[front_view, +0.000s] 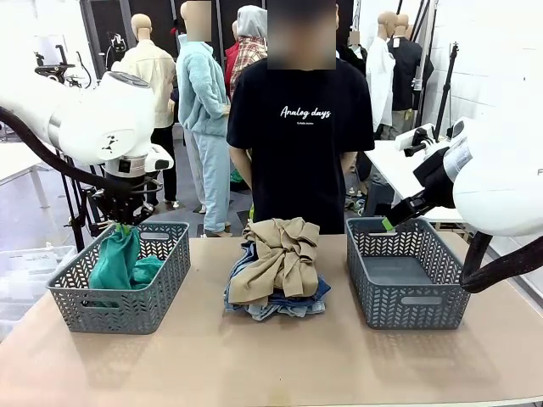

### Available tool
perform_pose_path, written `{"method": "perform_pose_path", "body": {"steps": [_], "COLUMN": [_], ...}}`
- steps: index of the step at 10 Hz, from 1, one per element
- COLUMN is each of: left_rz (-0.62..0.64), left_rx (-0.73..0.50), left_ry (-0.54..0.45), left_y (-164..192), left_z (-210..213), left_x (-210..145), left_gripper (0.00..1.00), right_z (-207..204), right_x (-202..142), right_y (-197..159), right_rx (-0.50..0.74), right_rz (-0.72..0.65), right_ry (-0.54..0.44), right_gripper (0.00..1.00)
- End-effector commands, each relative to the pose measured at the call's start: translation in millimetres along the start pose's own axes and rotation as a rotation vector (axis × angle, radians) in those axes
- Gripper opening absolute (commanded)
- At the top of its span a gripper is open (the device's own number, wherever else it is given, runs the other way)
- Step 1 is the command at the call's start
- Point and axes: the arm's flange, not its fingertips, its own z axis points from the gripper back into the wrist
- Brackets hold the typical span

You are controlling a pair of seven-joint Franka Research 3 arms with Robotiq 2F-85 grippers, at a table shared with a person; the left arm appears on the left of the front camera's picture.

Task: Sort the tops and bottoms.
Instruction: Sort the clothes according to human instructions.

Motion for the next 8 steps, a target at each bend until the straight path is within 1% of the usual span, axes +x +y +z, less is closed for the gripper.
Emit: {"method": "perform_pose_path", "body": {"steps": [1,2,3,4,6,7,8], "left_rz": [0.043,0.064,0.062,0.073,0.103,0.116,0.144], "left_rx": [-0.107,-0.136,-0.149,-0.095,-0.092,-0.092,-0.097], "left_ry": [-0.073,-0.099,-0.075,-0.064,-0.016,-0.023,-0.038], "left_y": [2.7,1.3,-0.5,-1.4,-1.4,-0.7,-0.3], "left_z": [-2.3,-7.5,-15.0,-27.7,-45.1,-44.7,-43.3], "left_x": [1.8,2.1,0.9,1.7,2.2,3.4,3.9], "left_gripper": [0.0,0.0,0.0,0.0,0.0,0.0,0.02], "right_z": [-2.6,-2.6,-2.6,-2.6,-2.6,-2.6,-2.6], "right_x": [-0.3,-0.3,-0.3,-0.3,-0.3,-0.3,-0.3], "right_y": [-1.1,-1.1,-1.1,-1.1,-1.1,-1.1,-1.1], "right_rx": [0.011,0.011,0.011,0.011,0.011,0.011,0.011], "right_rz": [-0.004,-0.004,-0.004,-0.004,-0.004,-0.004,-0.004], "right_ry": [-0.002,-0.002,-0.002,-0.002,-0.002,-0.002,-0.002], "right_gripper": [1.0,1.0,1.0,1.0,1.0,1.0,1.0]}}
